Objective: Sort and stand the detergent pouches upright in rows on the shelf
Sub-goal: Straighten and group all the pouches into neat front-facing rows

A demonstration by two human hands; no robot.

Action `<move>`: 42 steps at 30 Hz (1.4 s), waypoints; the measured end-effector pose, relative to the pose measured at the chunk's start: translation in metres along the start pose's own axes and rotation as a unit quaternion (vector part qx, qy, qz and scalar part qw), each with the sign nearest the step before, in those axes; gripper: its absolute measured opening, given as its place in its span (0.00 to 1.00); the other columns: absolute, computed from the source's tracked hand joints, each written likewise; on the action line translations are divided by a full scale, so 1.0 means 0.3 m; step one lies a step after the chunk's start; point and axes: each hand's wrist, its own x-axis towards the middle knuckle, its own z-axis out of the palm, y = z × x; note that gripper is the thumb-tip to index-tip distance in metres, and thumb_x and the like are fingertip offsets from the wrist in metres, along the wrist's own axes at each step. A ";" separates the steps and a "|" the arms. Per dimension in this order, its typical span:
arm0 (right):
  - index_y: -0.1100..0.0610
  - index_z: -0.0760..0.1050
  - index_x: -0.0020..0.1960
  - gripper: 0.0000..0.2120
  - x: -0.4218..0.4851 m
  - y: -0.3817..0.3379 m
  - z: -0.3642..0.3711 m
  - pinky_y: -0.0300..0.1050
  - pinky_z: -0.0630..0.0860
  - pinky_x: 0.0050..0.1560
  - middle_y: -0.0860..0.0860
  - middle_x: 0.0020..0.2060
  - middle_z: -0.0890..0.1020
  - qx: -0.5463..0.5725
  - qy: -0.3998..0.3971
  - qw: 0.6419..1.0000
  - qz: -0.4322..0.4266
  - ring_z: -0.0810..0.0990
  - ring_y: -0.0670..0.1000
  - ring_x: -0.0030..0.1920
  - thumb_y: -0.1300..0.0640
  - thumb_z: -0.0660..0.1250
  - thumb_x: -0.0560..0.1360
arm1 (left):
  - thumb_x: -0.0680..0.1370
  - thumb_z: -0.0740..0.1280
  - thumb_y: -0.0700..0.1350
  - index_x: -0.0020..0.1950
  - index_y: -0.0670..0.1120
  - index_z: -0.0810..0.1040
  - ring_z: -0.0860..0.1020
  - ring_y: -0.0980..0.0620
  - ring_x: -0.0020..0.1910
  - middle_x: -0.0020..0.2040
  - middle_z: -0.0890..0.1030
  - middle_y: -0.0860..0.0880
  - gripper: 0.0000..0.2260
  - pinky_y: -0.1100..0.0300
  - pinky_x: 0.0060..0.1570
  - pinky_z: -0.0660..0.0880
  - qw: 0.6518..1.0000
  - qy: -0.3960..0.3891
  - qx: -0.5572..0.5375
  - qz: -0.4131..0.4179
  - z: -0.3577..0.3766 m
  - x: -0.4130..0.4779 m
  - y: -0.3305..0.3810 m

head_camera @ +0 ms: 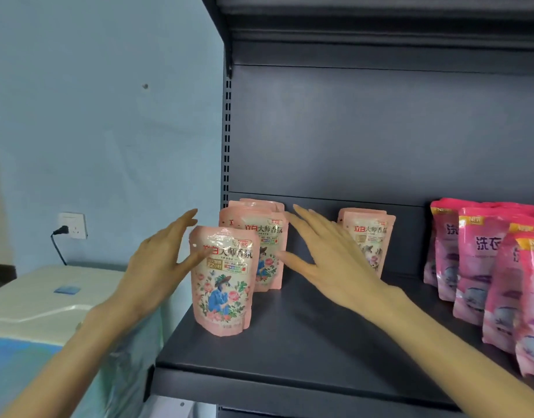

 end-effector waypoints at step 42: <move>0.56 0.79 0.42 0.04 -0.003 0.342 0.053 0.39 0.80 0.40 0.50 0.40 0.83 0.535 0.136 0.805 0.216 0.82 0.46 0.41 0.64 0.69 0.72 | 0.72 0.70 0.36 0.44 0.43 0.79 0.83 0.54 0.40 0.41 0.84 0.45 0.04 0.65 0.33 0.79 0.898 -0.155 -0.413 -0.005 0.267 0.242 0.321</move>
